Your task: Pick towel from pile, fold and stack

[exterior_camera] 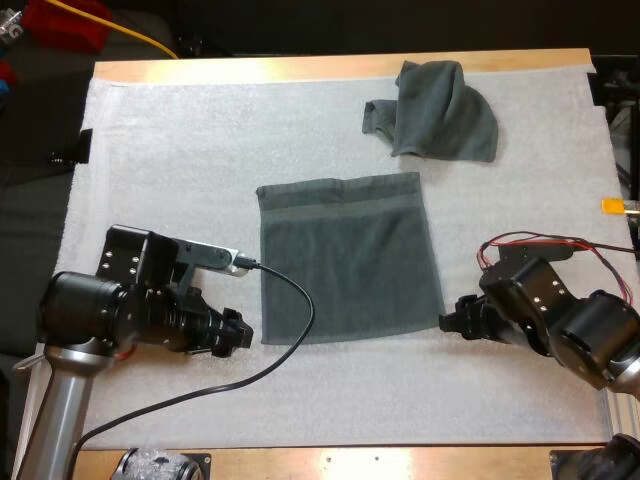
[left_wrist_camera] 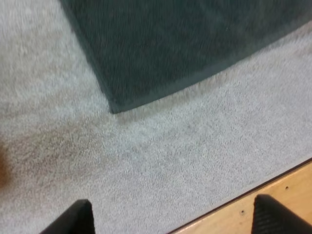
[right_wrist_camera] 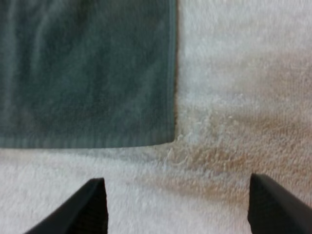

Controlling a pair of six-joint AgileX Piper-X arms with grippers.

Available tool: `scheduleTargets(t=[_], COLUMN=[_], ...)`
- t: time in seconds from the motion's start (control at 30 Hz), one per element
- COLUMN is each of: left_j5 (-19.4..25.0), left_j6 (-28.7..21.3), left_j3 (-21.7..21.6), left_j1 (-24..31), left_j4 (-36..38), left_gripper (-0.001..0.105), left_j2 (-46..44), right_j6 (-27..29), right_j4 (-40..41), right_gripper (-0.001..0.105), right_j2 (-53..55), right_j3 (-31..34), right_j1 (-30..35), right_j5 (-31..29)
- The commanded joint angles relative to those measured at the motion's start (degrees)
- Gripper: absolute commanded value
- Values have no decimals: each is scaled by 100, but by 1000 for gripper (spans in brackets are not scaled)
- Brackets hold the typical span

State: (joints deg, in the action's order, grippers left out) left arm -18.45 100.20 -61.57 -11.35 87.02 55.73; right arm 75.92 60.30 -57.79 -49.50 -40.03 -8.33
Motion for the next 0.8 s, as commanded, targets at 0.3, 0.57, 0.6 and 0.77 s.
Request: scheduleTargets(t=[0.3,0.57,0.6,0.77], left_j5=[-31,-66,-66,-66], left_j6=[-21,-21,-21,-21], left_j3=[239,239,239,239], left_j1=[-28,-28,-28,-28], left_j4=[-88,-112,-112,-112], left_gripper=[64,64,64,64], left_j2=[-45,-45,-45,-45], right_j6=[-9,-153,-181,-500], right_j4=[-1154,-2171,-2277,-3114], right_gripper=[59,59,59,59], right_j2=[27,9,-14,-414], right_j3=[796,1603,1665,2007], right_j1=[1402,2128,2134,2135], right_j5=[1584,2896,2987,3551])
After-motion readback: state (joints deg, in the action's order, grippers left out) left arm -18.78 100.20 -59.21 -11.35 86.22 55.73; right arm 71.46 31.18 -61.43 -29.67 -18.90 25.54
